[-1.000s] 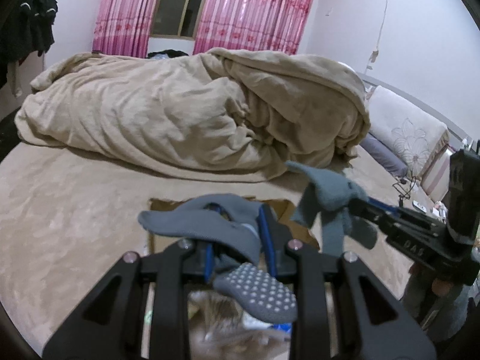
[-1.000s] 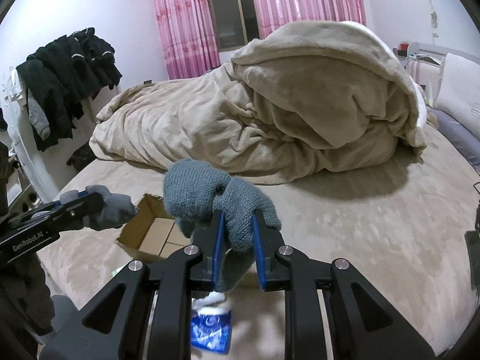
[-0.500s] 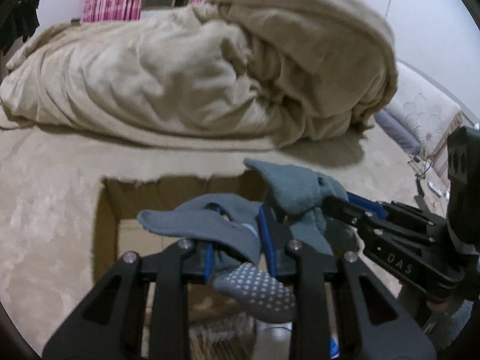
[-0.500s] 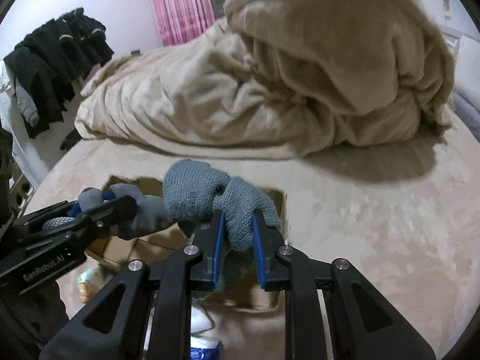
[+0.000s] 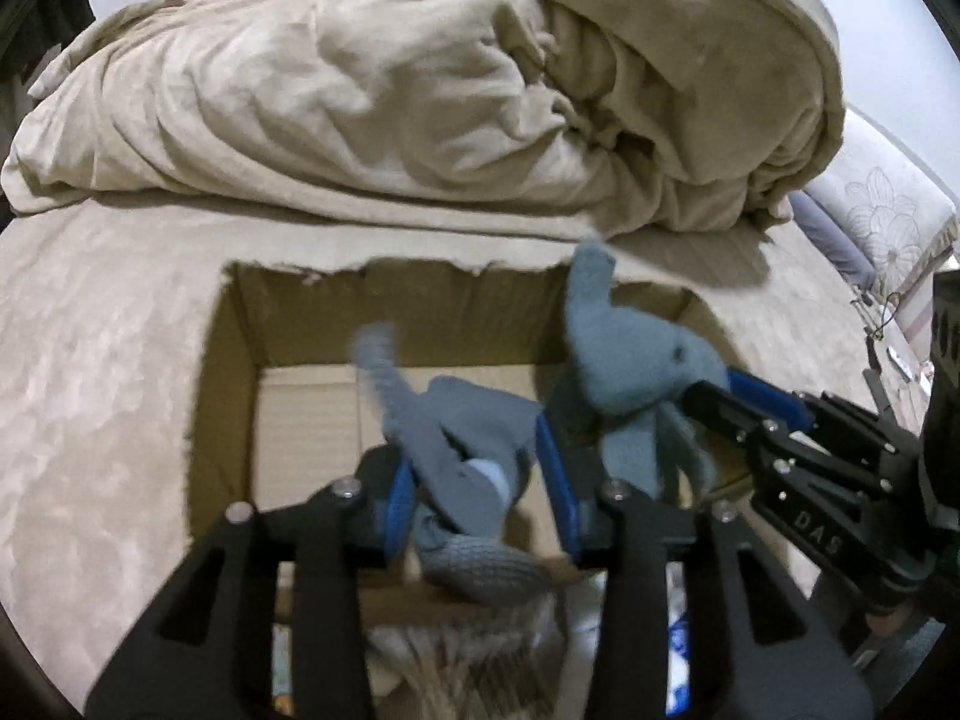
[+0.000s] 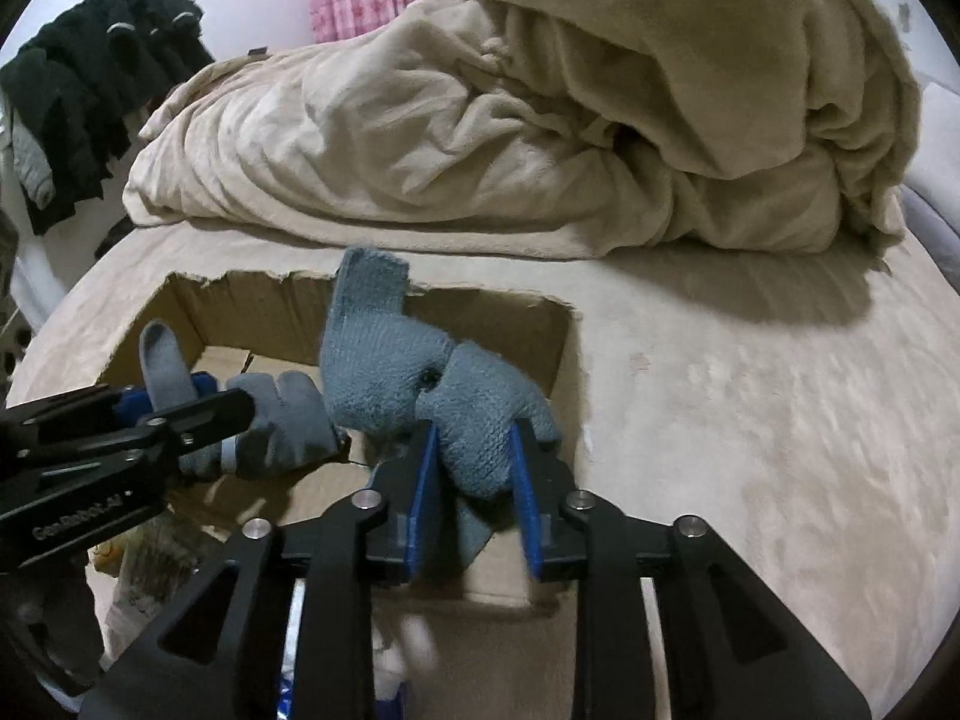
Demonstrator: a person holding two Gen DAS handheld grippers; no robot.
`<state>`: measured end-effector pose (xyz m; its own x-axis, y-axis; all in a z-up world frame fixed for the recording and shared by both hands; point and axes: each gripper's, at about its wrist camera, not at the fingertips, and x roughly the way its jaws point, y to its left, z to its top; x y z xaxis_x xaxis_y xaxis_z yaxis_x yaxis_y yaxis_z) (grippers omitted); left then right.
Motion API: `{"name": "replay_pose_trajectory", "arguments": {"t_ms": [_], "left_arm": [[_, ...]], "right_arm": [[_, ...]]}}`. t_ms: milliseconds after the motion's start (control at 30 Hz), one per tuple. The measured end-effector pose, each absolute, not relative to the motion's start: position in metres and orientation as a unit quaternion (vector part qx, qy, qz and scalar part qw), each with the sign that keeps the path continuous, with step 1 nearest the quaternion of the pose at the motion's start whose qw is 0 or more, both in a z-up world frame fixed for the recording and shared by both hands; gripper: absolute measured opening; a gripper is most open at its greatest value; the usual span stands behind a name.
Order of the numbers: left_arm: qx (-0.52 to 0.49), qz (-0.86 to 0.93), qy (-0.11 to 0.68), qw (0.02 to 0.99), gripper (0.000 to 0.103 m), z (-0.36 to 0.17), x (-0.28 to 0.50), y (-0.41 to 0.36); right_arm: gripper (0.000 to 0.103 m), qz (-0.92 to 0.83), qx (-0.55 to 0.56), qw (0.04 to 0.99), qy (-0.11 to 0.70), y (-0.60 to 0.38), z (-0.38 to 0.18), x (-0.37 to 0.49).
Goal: Organize objects
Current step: 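Carry the sock and gloves over the cardboard box and open both tools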
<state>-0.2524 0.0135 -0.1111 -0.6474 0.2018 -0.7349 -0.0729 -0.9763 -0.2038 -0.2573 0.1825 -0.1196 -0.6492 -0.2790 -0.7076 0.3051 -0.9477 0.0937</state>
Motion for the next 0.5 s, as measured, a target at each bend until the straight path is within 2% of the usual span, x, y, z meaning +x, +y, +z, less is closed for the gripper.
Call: {"name": "replay_pose_trajectory", "arguments": {"t_ms": [33, 167, 233, 300, 500], "left_arm": [[-0.411, 0.905, -0.080, 0.077, 0.044, -0.108, -0.251, 0.013], [-0.397, 0.910, -0.087, 0.079, 0.059, -0.089, -0.236, 0.009], [-0.387, 0.914, -0.091, 0.081, 0.061, -0.077, -0.227, 0.008], [-0.376, 0.919, -0.090, 0.082, 0.066, -0.064, -0.216, 0.006], [-0.350, 0.930, -0.085, 0.076, 0.070, -0.030, -0.181, -0.001]], "right_arm": [[0.029, -0.908, 0.386, 0.160, 0.014, 0.184, -0.117, -0.255], [0.049, -0.920, 0.360, 0.153, 0.016, 0.186, -0.098, -0.241], [0.056, -0.925, 0.347, 0.156, 0.017, 0.187, -0.086, -0.232], [0.068, -0.928, 0.338, 0.158, 0.020, 0.186, -0.075, -0.222], [0.071, -0.932, 0.318, 0.173, 0.018, 0.188, -0.044, -0.191]]}}
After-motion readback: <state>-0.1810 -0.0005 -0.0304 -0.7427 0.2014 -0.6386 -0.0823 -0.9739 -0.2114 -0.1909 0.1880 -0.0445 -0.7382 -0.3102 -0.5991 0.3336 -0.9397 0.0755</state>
